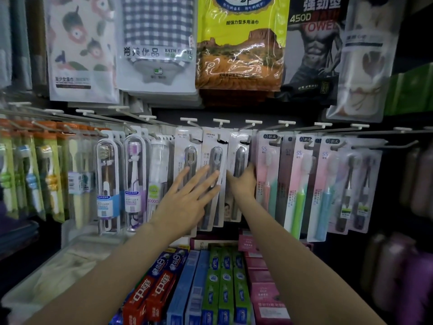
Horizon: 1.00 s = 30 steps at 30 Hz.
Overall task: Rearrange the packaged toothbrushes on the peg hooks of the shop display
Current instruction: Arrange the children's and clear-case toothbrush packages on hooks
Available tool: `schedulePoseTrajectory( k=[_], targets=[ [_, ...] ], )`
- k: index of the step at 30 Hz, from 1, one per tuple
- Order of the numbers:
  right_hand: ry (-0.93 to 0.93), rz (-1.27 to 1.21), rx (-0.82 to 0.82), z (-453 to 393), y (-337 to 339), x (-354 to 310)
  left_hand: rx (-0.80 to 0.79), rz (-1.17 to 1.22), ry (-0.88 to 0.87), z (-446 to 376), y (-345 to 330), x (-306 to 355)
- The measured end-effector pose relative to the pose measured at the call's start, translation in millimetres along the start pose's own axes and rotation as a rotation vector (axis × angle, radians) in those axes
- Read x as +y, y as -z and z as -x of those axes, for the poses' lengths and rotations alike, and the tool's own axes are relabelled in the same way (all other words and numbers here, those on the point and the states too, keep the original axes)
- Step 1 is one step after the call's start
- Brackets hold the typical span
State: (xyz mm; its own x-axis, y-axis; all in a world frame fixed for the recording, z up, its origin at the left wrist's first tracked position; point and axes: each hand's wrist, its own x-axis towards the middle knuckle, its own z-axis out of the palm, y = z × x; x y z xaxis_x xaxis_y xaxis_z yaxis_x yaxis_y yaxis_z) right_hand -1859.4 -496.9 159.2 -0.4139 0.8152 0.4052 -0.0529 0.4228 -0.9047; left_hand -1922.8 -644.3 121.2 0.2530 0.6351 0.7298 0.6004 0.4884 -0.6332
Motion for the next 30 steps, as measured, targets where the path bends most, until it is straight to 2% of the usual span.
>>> schedulePoseTrajectory(
  k=[5,13,20,25,30],
  targets=[
    [0.037,-0.035,0.071,6.8,3.2,1.7,-0.015,0.019,0.008,2.3,1.0,-0.2],
    [-0.164,0.027,-0.146,6.2,3.6,8.2,-0.036,0.036,0.018,6.5,0.2,0.4],
    [-0.044,0.182,-0.006,19.2,16.7,4.1,-0.031,0.055,0.029,7.9,0.5,0.1],
    [0.022,0.305,-0.009,31.2,30.3,-6.2,-0.033,0.066,0.063,7.2,2.4,7.0],
    [-0.105,0.107,-0.140,40.1,44.6,-22.2,-0.019,0.063,0.077,3.5,8.9,9.6]
  ],
)
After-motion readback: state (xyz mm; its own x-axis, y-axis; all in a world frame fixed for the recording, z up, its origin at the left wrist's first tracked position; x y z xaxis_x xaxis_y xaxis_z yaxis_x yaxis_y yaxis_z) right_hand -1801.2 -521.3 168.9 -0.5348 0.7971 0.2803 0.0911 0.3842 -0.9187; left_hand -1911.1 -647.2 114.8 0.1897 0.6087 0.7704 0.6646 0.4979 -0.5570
